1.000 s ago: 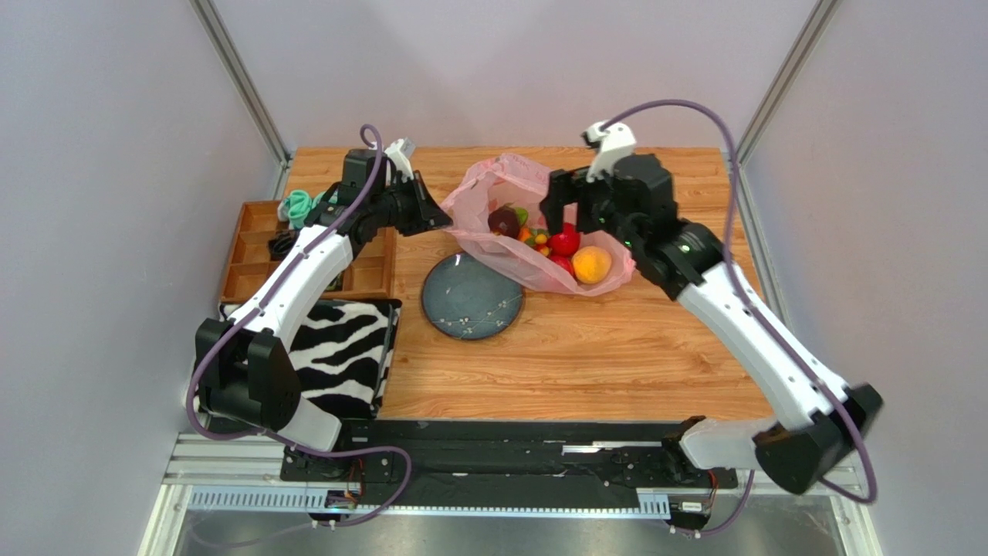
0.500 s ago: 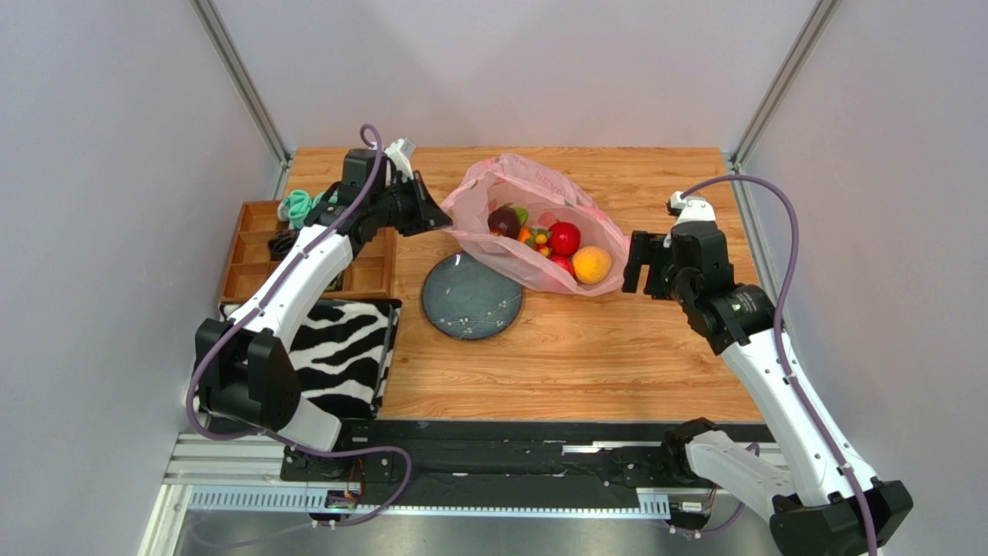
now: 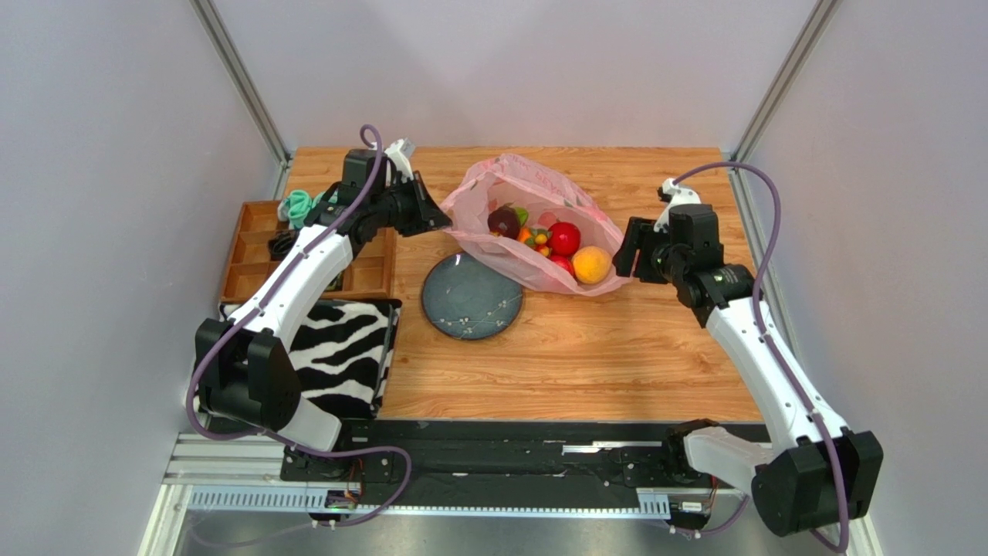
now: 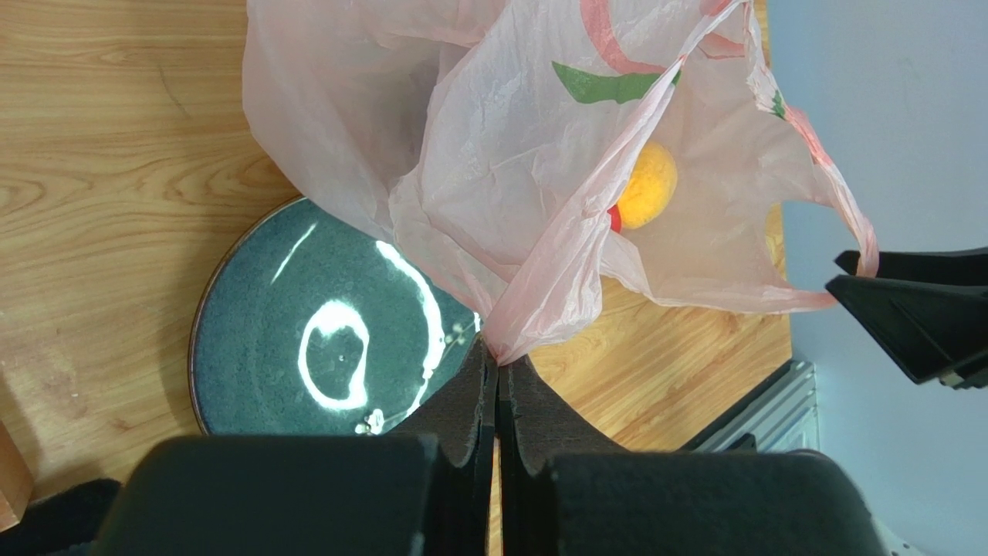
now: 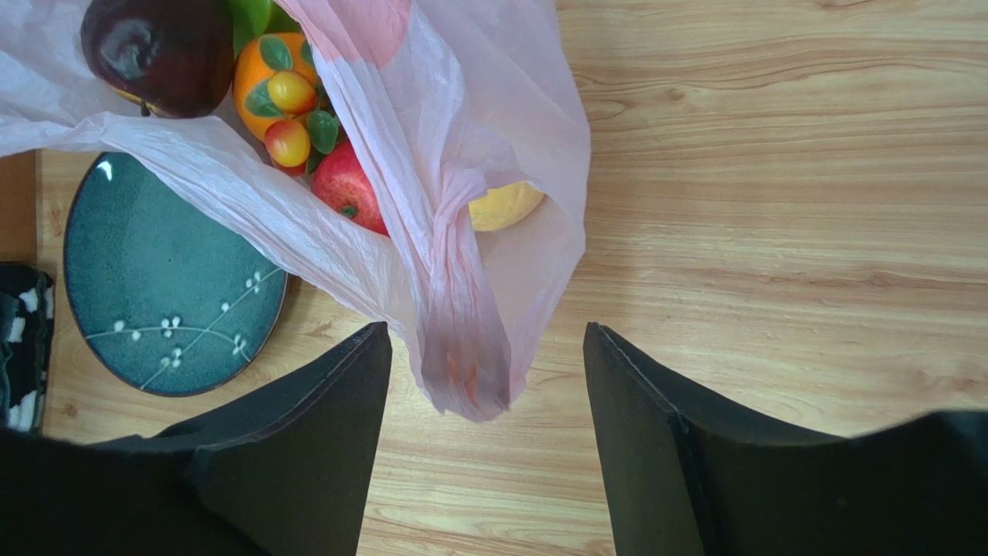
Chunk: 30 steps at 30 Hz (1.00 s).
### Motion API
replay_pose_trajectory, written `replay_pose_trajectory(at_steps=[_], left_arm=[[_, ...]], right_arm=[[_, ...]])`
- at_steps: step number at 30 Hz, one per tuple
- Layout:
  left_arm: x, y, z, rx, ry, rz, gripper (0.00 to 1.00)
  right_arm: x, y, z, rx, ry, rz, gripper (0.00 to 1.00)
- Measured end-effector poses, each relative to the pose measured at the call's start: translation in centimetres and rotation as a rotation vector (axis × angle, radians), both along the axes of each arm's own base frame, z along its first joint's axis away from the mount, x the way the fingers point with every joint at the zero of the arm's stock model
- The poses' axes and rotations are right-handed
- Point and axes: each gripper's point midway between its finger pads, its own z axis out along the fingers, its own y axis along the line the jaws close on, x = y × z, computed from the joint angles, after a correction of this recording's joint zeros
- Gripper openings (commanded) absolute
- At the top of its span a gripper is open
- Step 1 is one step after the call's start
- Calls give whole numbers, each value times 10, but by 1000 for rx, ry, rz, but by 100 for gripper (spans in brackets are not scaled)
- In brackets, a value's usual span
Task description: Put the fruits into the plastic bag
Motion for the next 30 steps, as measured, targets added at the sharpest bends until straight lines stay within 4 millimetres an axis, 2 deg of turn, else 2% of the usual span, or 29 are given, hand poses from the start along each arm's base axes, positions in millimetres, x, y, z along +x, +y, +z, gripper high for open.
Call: replay_pose_trajectory(at_steps=[2, 6, 8, 10, 12, 14, 16, 18, 19, 21, 23, 25, 28, 30], left_arm=[[0, 0, 0, 1, 2, 0, 0], [-1, 1, -1, 4, 9, 2, 0], [-1, 1, 3, 3, 8, 4, 0], [1, 0, 14, -5, -7, 6, 0], [6, -2, 34, -24, -41, 13, 0], [14, -4, 66, -53, -104, 24, 0], [20, -5, 105, -88, -185, 34, 0], [26, -5, 152, -126, -286, 41, 0], [28, -4, 174, -144, -339, 45, 0], [34, 0, 205, -166, -412, 52, 0], [46, 2, 218, -177, -449, 61, 0], [61, 3, 213, -172, -448, 72, 0], [89, 0, 182, -148, -391, 67, 0], [106, -6, 147, -133, -323, 48, 0]], right_arm=[[3, 4, -9, 7, 24, 14, 50], [7, 11, -22, 20, 77, 41, 0], [12, 13, -19, 17, 87, 54, 0], [22, 15, 0, 17, 67, 55, 0], [37, 17, 34, 19, 6, 59, 0], [56, 19, 90, 24, -118, 56, 0], [70, 19, 155, 35, -278, 52, 0], [77, 17, 202, 38, -395, 43, 0], [82, 15, 225, 37, -453, 33, 0], [92, 12, 251, 34, -525, 15, 0], [105, 9, 258, 28, -553, 0, 0], [122, 8, 247, 16, -537, -11, 0], [145, 8, 210, -12, -458, -19, 0], [155, 6, 178, -38, -387, -27, 0]])
